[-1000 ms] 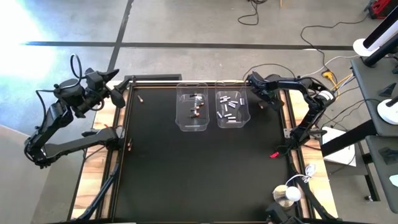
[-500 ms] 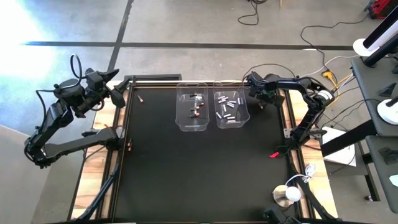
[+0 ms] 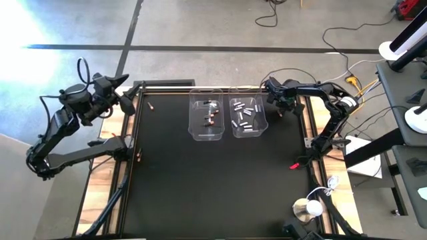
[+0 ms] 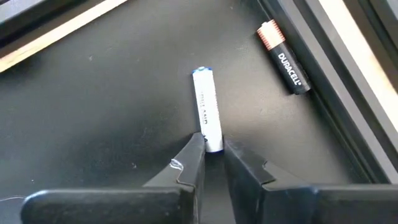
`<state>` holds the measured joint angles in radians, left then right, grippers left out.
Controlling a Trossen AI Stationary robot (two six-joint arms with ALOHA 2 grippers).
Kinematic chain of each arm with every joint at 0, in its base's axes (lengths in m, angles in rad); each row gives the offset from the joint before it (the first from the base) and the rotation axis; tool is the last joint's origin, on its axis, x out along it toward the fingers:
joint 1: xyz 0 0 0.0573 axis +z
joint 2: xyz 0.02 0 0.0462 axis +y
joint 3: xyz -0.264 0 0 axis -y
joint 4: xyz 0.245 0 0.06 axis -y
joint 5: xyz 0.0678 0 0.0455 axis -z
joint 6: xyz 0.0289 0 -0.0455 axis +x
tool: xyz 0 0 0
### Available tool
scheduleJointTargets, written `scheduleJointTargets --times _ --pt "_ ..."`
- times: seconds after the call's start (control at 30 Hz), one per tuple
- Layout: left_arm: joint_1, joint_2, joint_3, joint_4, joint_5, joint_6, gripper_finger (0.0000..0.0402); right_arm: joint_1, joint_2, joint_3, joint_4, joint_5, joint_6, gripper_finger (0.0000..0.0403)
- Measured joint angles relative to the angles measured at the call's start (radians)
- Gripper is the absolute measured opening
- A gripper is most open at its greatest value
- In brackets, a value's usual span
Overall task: Sort batteries
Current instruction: Put the white battery into the right transparent bin
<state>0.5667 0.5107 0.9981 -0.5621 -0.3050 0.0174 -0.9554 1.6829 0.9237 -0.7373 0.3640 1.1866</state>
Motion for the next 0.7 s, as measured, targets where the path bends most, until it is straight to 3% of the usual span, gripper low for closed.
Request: scheduleJointTargets --times 0.7 --pt "0.0 0.021 0.0 0.046 0.048 0.044 0.0272 0.001 -0.05 -0.007 -0.012 0.008 0.028 0.0024"
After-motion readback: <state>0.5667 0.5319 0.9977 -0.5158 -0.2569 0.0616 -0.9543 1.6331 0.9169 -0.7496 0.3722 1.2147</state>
